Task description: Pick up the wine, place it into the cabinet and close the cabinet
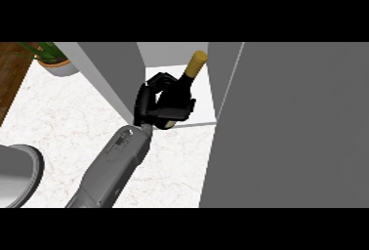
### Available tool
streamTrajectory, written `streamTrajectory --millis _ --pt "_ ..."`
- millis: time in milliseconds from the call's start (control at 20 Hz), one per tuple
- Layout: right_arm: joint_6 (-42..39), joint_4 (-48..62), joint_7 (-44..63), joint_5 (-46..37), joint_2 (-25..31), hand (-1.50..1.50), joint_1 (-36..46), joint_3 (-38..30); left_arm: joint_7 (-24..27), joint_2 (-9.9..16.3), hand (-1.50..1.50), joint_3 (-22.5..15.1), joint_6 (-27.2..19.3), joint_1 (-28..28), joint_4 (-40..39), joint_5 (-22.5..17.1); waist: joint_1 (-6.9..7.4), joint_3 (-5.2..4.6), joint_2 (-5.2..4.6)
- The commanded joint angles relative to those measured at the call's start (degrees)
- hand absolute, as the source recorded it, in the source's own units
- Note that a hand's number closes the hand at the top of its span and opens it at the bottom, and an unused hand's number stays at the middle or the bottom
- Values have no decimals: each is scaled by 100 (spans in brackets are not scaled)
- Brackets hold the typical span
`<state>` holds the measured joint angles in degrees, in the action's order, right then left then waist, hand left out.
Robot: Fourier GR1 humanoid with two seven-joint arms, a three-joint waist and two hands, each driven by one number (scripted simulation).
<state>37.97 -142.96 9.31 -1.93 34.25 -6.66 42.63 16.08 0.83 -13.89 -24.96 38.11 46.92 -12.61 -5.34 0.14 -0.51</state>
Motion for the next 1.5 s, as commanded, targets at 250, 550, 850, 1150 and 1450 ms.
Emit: streamTrajectory --millis 250,550,850,1150,1450 --pt "-34 -717 -9 187 49 -150 -322 126 174 -81 150 754 217 1570 -1949 -350 -132 -25 -114" --pt "-152 -666 -134 360 127 -150 -371 -22 649 140 150 1064 389 1946 -2650 -359 -87 -24 -143" --pt "-241 -756 -266 343 197 -150 -505 98 943 261 -150 1059 57 2231 -3197 -128 -268 -22 -171" --pt "-294 -662 -387 356 154 -150 -449 92 1038 407 -150 1085 -194 2614 -3575 5 -225 -25 -182" --pt "-323 -769 -430 328 246 -150 -543 84 1307 382 -150 1268 -211 2658 -3722 -97 -256 -37 -195"
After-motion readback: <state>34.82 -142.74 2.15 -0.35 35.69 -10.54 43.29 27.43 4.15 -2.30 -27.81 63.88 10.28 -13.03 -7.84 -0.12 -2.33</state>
